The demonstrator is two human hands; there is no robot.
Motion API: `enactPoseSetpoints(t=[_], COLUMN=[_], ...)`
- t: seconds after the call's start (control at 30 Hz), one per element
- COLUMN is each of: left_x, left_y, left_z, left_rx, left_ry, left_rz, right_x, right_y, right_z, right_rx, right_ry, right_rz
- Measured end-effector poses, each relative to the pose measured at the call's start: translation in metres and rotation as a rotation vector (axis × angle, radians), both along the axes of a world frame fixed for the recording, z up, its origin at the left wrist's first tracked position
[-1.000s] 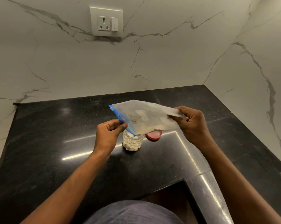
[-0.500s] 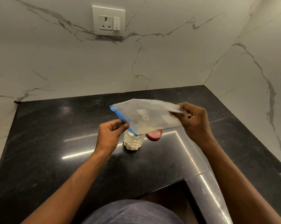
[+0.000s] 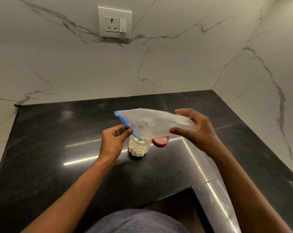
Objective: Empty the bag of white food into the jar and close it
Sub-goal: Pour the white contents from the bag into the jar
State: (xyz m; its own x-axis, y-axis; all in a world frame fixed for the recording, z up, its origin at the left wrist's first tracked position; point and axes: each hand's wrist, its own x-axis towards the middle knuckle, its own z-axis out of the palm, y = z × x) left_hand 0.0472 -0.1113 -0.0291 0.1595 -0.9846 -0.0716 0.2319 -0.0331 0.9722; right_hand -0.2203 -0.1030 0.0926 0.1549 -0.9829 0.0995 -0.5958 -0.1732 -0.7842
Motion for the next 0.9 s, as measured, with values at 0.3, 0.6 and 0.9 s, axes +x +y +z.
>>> enactPoseSetpoints(t=[0.3,0.6,0.9], left_x=[0.002,0.001,0.001], left_y=[-0.002,-0.002,-0.003], left_z=[-0.005,-0.003,-0.002], left_rx=[0.043,0.058,0.061], left_ry=[0.024,0.032,0.028], left_rz=[0.025,0.025,0.021], right_x=[0.010,0.013,0.010], right_y=[0.007,0.001,-0.001], right_z=[0.000,0.006,0.005], right_rx=[-0.262,-0.265,-0.254], right_ry=[-0.050,-0.027,-0.100], right_rz=[-0.109,-0.041,-0.071])
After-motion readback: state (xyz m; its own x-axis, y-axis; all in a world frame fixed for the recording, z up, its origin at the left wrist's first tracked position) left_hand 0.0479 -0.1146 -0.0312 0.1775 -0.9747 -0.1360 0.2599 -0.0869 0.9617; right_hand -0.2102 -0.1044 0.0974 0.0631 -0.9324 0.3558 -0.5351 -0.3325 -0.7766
